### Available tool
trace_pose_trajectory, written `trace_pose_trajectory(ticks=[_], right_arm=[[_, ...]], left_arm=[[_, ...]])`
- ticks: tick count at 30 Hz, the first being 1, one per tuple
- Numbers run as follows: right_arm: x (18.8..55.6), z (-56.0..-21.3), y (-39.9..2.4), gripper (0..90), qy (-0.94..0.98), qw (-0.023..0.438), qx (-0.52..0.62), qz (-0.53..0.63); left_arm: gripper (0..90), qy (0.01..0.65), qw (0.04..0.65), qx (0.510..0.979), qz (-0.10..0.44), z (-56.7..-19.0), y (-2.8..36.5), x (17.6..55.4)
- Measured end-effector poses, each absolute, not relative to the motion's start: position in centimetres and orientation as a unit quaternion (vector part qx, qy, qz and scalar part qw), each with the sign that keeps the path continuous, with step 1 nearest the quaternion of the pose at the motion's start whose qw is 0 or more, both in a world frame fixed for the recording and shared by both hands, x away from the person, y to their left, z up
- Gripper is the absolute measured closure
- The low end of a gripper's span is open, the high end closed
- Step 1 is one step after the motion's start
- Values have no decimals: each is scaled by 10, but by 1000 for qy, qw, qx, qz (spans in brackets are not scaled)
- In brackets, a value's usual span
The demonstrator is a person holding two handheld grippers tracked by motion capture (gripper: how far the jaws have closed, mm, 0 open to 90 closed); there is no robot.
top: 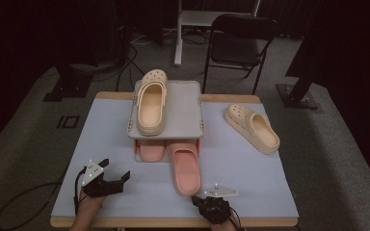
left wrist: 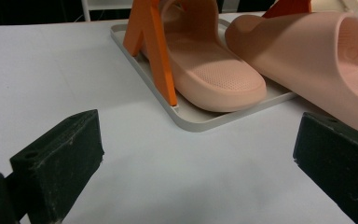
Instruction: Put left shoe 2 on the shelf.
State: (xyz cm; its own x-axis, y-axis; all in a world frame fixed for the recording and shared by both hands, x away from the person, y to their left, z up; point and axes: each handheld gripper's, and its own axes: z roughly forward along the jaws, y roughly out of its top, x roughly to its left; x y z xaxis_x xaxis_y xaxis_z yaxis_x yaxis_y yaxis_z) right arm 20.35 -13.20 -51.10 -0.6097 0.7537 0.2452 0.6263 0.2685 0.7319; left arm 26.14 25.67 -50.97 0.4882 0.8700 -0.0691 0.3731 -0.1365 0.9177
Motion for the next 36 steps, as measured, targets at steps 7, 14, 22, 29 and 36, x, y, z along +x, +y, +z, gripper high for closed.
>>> trace_pose_trajectory(ticks=[7, 14, 22, 29, 36], right_arm=[[206, -514, -133, 898, 787, 75, 441, 424], [211, -511, -124, 898, 791, 83, 428, 429], [218, -512, -123, 898, 791, 85, 433, 424], [229, -506, -122, 898, 784, 90, 434, 434], [245, -507, -106, 899, 790, 91, 427, 430]], left_arm=[[15, 436, 488, 712, 253, -510, 255, 262], [15, 439, 488, 711, 253, -510, 257, 262], [15, 439, 489, 710, 252, -510, 257, 262], [15, 437, 487, 713, 252, -510, 256, 262], [15, 438, 488, 712, 253, -510, 256, 262]])
